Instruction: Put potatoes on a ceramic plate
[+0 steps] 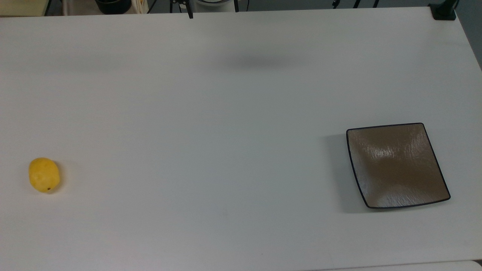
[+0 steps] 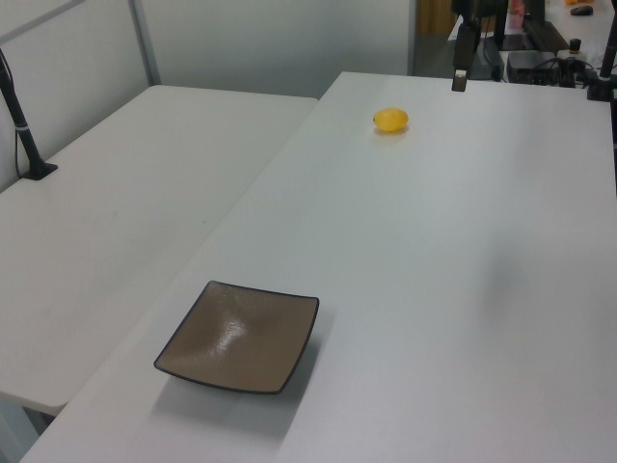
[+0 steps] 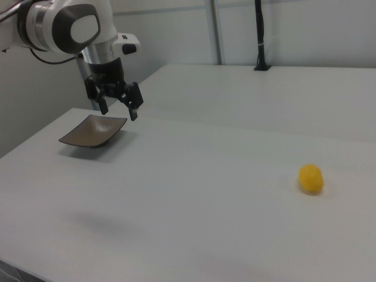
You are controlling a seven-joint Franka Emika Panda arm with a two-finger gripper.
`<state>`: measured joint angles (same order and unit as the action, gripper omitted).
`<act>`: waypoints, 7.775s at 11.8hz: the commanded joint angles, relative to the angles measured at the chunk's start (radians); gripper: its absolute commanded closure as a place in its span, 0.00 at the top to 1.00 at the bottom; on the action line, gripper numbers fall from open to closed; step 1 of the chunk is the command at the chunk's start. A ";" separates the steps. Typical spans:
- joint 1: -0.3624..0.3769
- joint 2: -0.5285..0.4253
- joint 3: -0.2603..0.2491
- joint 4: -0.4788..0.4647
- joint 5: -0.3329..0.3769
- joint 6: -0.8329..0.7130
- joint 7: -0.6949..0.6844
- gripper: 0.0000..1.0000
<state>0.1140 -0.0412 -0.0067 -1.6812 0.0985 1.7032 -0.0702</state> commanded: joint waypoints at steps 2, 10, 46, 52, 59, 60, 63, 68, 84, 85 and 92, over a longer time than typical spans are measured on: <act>0.010 -0.006 -0.022 0.009 -0.008 -0.002 0.004 1.00; 0.010 -0.005 -0.022 0.009 -0.009 -0.002 0.003 1.00; -0.376 0.501 -0.018 0.469 -0.092 0.180 -0.634 1.00; -0.431 0.757 -0.013 0.597 -0.088 0.462 -0.634 0.97; -0.458 0.934 -0.007 0.600 -0.085 0.803 -0.634 0.98; -0.462 0.952 -0.001 0.600 -0.085 0.847 -0.634 0.98; -0.465 0.988 -0.001 0.600 -0.085 0.915 -0.634 0.98; -0.465 1.012 0.001 0.600 -0.085 0.943 -0.634 0.86; -0.433 0.562 0.008 0.411 -0.013 0.535 -0.622 0.00; -0.419 0.517 0.008 0.382 -0.007 0.485 -0.620 0.00; -0.259 0.149 0.017 0.126 -0.005 0.236 -0.383 0.00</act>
<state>-0.2098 0.2635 0.0185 -1.3979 0.0807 1.9657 -0.5368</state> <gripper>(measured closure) 0.339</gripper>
